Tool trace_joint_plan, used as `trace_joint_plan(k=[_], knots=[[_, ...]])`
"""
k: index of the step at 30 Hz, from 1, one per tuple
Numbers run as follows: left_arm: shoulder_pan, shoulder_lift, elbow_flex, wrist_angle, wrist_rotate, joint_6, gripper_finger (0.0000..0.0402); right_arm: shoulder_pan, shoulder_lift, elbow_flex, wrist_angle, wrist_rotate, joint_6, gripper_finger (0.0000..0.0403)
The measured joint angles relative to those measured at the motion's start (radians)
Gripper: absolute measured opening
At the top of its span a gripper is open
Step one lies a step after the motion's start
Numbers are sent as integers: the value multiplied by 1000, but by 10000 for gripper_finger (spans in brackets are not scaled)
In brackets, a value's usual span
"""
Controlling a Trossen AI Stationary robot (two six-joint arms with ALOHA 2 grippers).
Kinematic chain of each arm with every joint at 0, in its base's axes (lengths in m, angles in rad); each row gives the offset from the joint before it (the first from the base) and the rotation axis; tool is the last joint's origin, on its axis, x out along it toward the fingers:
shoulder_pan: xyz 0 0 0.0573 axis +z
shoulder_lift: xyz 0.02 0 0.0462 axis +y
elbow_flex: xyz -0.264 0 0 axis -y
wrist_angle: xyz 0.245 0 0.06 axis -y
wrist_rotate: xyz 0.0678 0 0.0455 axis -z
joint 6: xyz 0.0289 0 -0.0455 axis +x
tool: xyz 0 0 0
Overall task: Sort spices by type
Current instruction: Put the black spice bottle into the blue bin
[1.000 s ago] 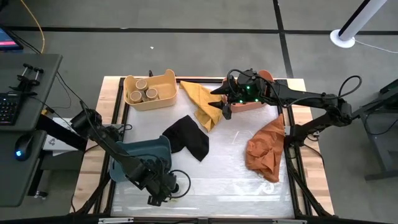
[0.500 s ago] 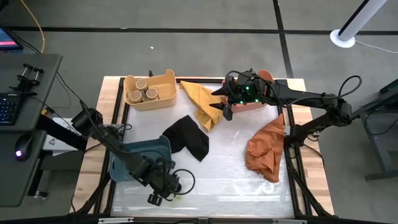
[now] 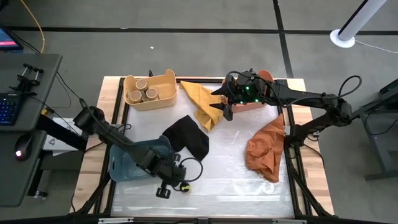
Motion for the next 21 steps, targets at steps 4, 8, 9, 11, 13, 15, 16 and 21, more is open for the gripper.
trace_joint_plan(k=[4, 8, 9, 11, 13, 15, 16, 21], knots=[[25, -2, 83, -242, 27, 72, 0, 0, 0, 0, 8, 0, 46, 245], [40, -57, 116, -355, 30, 201, 0, 13, 0, 0, 35, 0, 190, 245], [43, -80, 115, -351, 30, 218, 0, 21, 0, 0, 39, 1, 225, 245], [46, -133, 104, -340, 16, 235, 0, 44, 0, 0, 48, 0, 294, 245], [48, -197, 77, -314, -14, 236, 0, 72, 0, 0, 49, -1, 356, 245], [48, -263, 45, -259, -30, 236, 1, 106, 0, 0, 43, 14, 413, 245], [48, -290, 30, -226, -40, 235, 2, 126, 0, 0, 40, 39, 448, 245], [51, -373, -7, -28, -52, 191, 35, 235, 0, 0, 9, 156, 556, 245]])
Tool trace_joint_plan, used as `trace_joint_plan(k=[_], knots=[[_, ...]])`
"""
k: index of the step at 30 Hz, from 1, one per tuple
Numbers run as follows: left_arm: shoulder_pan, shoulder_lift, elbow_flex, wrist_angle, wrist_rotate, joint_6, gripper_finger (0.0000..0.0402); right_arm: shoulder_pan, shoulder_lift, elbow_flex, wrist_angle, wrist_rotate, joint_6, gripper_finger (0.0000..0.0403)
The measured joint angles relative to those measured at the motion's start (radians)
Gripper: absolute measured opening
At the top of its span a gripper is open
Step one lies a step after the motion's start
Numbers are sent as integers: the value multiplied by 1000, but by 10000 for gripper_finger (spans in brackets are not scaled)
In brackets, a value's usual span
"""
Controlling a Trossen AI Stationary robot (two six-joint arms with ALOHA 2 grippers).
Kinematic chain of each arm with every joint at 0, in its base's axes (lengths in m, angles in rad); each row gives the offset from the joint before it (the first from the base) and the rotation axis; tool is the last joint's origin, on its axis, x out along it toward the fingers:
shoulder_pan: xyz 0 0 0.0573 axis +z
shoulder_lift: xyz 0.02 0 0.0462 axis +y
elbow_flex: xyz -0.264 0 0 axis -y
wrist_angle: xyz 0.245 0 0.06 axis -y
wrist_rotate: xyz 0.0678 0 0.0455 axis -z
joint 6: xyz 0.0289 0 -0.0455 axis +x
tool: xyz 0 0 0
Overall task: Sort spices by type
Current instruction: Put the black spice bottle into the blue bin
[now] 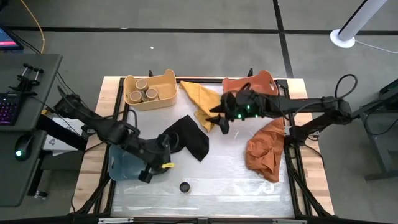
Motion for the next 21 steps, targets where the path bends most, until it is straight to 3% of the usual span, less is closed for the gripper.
trace_joint_plan(k=[6, 13, 16, 21], knots=[[-6, 16, 0, 106, 66, -61, 138, 105, -2, 0, -90, 98, 47, 245], [-22, 117, 41, 216, 103, -149, 265, 164, -62, 0, -237, 112, 42, 245], [-40, 211, 120, 221, 91, -157, 289, 181, -104, 0, -303, 143, 18, 245], [-80, 389, 249, 144, 21, -96, 295, 196, -166, 0, -383, 195, -29, 245]])
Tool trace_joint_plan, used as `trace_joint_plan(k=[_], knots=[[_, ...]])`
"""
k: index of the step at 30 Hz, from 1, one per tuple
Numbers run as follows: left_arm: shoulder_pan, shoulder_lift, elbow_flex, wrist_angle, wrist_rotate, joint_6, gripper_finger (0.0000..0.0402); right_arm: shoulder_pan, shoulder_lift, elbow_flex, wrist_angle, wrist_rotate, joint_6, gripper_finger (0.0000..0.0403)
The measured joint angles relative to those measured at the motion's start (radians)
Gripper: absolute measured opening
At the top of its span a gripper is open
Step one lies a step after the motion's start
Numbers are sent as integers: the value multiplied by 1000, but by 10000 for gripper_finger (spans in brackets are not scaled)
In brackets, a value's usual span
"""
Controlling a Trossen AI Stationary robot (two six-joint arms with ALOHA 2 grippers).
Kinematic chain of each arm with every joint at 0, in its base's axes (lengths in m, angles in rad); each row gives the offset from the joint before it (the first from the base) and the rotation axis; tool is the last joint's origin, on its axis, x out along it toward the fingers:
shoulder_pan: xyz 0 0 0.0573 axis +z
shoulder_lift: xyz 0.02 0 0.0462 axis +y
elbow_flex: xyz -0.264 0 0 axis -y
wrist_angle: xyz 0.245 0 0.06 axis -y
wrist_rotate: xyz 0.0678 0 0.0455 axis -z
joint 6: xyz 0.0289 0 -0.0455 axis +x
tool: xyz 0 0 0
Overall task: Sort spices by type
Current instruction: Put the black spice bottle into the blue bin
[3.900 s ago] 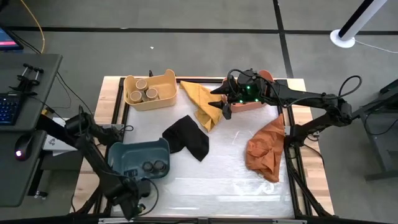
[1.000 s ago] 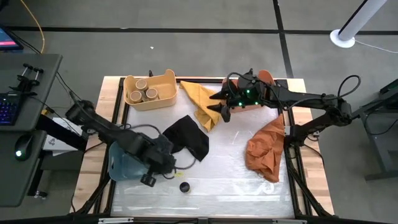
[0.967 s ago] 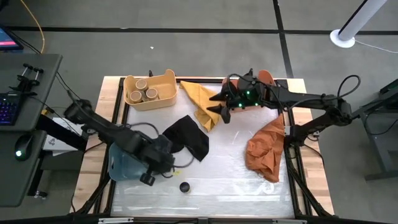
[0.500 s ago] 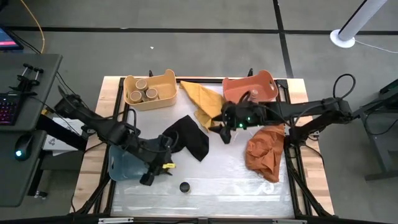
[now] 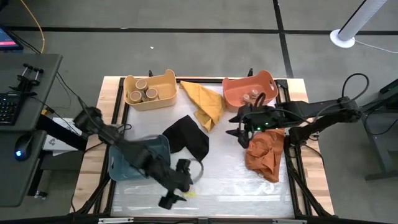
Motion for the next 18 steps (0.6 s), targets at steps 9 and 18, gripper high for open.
trace_joint_plan(k=[9, 18], knots=[[-41, 127, 65, -125, -91, -17, 295, 1, -42, 0, -36, 5, -37, 245], [-53, 142, 49, -172, -148, 42, 295, 1, -39, 0, -38, 49, -45, 245]])
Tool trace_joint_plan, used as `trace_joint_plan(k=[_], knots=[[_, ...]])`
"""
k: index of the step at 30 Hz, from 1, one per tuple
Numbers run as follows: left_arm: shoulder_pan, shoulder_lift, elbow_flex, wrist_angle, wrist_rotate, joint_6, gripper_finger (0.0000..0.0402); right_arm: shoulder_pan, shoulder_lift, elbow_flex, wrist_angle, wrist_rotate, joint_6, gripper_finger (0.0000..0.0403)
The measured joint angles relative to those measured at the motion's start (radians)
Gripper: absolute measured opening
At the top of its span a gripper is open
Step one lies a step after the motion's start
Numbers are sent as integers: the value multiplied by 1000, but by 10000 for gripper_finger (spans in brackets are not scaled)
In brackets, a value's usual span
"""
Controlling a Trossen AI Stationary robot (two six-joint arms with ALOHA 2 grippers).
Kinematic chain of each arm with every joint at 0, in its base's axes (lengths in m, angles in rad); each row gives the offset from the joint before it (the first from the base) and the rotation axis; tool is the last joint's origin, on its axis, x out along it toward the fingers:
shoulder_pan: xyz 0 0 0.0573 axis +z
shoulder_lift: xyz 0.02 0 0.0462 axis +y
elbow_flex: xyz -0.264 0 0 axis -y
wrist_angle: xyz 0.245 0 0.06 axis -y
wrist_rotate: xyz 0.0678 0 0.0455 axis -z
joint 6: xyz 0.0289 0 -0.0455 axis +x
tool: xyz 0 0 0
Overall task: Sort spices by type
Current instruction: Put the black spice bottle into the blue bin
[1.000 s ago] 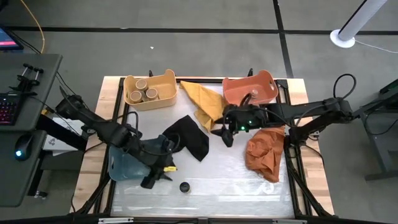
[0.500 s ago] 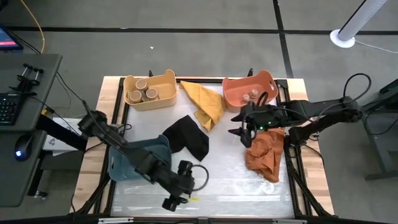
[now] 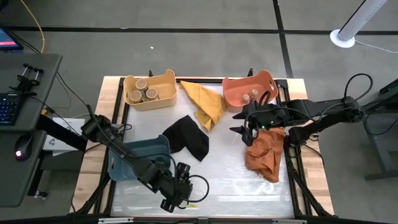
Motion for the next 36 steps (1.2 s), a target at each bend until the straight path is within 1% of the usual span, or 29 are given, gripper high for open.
trace_joint_plan(k=[7, 14, 19, 24, 31, 36], knots=[[22, 46, 0, -14, 51, -21, 295, 0, 0, 0, -7, 4, -3, 245], [34, 79, 0, -9, 57, -28, 295, -1, 1, 0, -15, 5, -3, 245], [35, 86, 1, -36, 62, -34, 295, -1, 1, 0, -16, 5, -3, 245], [35, 115, 0, -65, 92, -35, 295, -1, 1, 0, -16, 5, -11, 245], [41, 119, 0, -51, 86, -35, 295, -1, 1, 0, -16, 18, -11, 245], [41, 119, -12, -44, 114, -35, 288, -1, 1, 0, -16, 19, -11, 245]])
